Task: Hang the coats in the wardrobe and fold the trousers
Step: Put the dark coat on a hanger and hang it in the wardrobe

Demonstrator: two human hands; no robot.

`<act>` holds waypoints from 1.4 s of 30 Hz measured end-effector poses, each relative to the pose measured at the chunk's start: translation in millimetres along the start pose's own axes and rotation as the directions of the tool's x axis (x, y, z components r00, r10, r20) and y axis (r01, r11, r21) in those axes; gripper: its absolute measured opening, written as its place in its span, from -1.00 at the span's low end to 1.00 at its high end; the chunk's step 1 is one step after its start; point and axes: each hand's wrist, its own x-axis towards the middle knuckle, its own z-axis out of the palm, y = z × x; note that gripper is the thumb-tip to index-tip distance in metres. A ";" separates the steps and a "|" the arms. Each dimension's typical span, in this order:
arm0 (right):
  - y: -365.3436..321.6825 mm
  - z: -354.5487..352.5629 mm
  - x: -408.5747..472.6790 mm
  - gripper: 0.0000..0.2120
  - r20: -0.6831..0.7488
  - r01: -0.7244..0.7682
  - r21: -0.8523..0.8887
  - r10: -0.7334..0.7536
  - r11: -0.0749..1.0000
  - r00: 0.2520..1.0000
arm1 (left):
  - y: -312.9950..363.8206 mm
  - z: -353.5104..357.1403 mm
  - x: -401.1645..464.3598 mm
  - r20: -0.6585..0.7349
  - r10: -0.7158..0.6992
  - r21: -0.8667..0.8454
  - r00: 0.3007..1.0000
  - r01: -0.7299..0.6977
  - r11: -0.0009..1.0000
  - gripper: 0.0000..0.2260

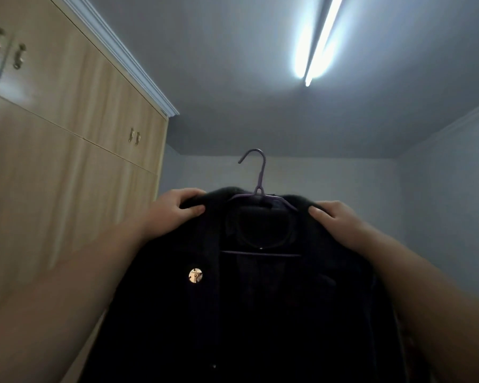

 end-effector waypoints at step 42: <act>-13.4 -12.3 77.9 -0.46 -0.411 -0.230 -0.480 0.015 0.847 0.911 | 18.5 35.6 110.5 -0.003 -0.021 0.281 1.000 0.021 0.959 -0.28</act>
